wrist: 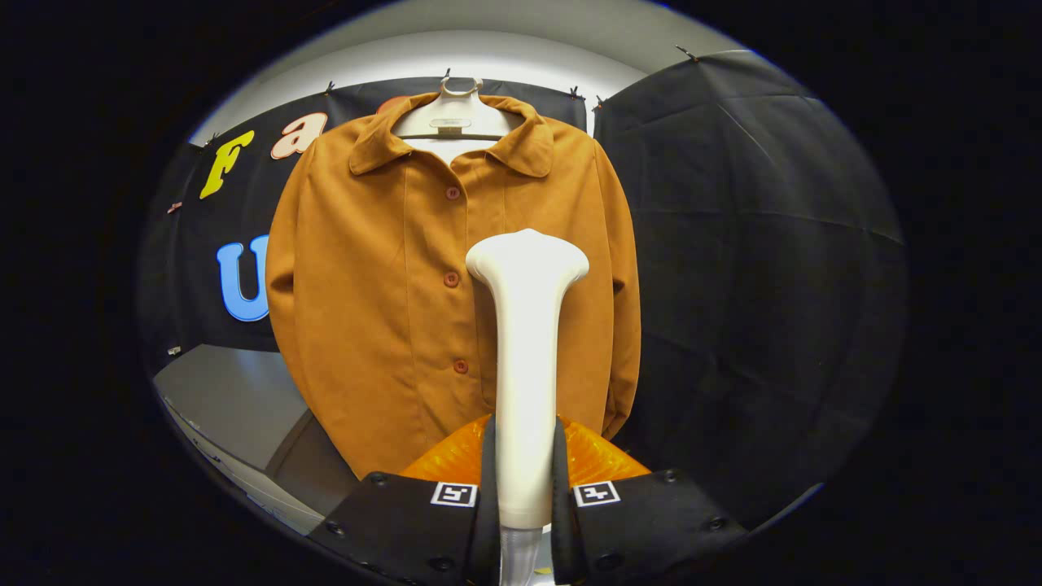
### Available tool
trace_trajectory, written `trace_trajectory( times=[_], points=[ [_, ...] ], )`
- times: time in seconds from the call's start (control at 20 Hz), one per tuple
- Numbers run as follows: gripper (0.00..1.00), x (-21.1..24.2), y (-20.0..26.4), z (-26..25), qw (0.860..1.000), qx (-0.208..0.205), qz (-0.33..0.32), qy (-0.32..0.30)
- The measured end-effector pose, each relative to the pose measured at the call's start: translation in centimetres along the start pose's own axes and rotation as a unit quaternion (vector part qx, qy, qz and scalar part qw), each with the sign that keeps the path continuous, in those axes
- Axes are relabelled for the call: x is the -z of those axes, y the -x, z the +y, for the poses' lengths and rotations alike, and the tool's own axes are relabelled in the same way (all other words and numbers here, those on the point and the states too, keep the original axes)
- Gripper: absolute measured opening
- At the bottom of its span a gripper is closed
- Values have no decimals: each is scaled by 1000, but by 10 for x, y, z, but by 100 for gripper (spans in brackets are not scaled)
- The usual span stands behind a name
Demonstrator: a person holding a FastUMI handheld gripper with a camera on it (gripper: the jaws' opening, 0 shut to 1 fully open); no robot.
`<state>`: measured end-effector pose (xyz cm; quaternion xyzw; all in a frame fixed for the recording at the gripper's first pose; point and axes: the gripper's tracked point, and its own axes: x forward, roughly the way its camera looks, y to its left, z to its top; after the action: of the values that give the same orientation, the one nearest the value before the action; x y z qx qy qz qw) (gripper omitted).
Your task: Iron the clothes twice with a garment steamer, once on the left side and once on the right side.
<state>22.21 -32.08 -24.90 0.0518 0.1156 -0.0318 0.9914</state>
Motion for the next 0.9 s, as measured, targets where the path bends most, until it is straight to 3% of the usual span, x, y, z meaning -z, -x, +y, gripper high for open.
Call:
trace_trajectory(
  times=[0.55,0.9],
  points=[
    [29,128,12,1,991,10,136,6],
    [28,178,30,7,982,14,189,10]
  ],
)
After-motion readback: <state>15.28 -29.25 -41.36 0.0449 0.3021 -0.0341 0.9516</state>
